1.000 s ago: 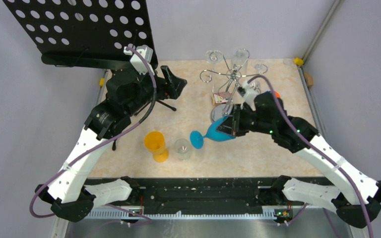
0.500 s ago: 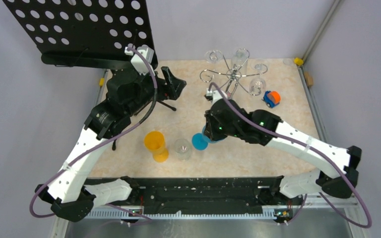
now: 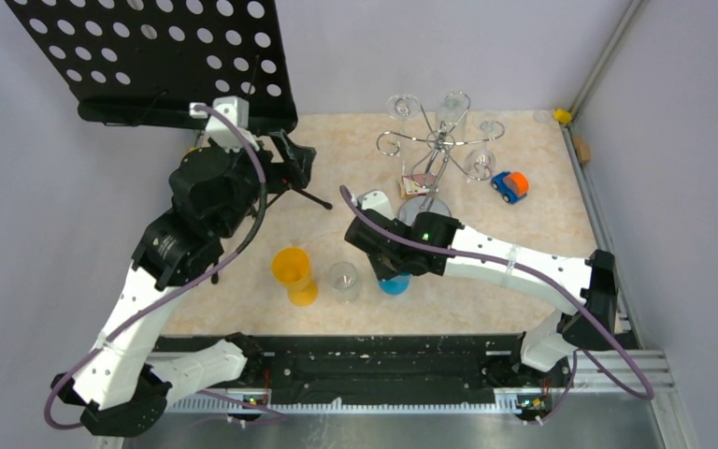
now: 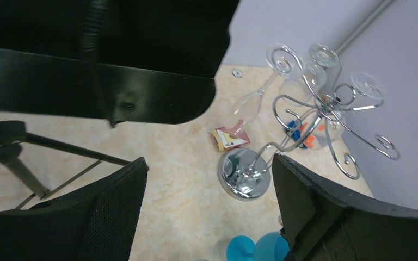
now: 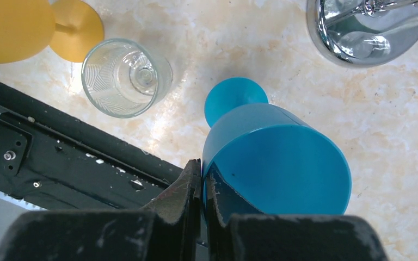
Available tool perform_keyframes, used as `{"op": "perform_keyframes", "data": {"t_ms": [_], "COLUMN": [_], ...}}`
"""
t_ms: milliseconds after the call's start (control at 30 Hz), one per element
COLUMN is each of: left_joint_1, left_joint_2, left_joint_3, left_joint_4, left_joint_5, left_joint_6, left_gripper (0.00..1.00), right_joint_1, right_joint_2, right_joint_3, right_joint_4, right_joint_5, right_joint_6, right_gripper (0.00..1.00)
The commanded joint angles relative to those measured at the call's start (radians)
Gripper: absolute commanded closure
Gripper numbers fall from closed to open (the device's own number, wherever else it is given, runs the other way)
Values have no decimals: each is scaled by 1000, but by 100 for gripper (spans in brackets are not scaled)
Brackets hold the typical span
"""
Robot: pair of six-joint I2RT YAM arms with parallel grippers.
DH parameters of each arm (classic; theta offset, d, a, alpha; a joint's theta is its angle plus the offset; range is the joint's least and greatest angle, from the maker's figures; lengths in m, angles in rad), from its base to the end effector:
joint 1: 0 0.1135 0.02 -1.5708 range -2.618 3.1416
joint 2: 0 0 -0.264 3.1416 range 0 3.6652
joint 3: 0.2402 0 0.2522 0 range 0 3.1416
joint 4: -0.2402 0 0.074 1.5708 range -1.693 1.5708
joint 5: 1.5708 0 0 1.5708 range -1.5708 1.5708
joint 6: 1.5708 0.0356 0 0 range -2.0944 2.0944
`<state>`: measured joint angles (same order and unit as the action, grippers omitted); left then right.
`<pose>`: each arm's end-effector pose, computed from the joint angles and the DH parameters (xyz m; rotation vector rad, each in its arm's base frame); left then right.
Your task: Take the wine glass off the wine glass rack
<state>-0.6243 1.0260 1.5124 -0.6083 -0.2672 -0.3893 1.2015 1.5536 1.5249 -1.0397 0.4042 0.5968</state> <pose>0.1509 -0.0971 0.4937 -0.0015 1.7168 -0.5320 0.1262 0.2872 0.3369 -0.6224 2.4395 0.1845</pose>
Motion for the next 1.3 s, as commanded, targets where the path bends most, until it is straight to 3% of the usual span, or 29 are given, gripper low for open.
{"op": "perform_keyframes", "data": {"t_ms": [0, 400, 700, 967, 1133, 1267], "left_joint_1": [4, 4, 4, 3, 4, 4], "left_joint_2": [-63, -66, -71, -67, -66, -64], "left_joint_3": [-43, -44, -44, -41, -37, -30], "left_joint_4": [56, 74, 104, 105, 102, 98], "left_joint_5": [-123, -69, 63, 72, 80, 80], "left_joint_6": [12, 17, 35, 30, 30, 33], "left_gripper": [12, 12, 12, 12, 12, 12], "right_joint_1": [10, 11, 11, 3, -8, -14], "right_joint_2": [-9, -39, 5, 13, 26, 27], "right_joint_3": [15, -41, -61, -104, -111, -92], "right_joint_4": [16, 55, 57, 101, 126, 114], "right_joint_5": [33, 20, -2, -49, -52, -51], "right_joint_6": [22, 43, 61, 69, 63, 62], "right_gripper": [100, 100, 100, 100, 94, 75]}}
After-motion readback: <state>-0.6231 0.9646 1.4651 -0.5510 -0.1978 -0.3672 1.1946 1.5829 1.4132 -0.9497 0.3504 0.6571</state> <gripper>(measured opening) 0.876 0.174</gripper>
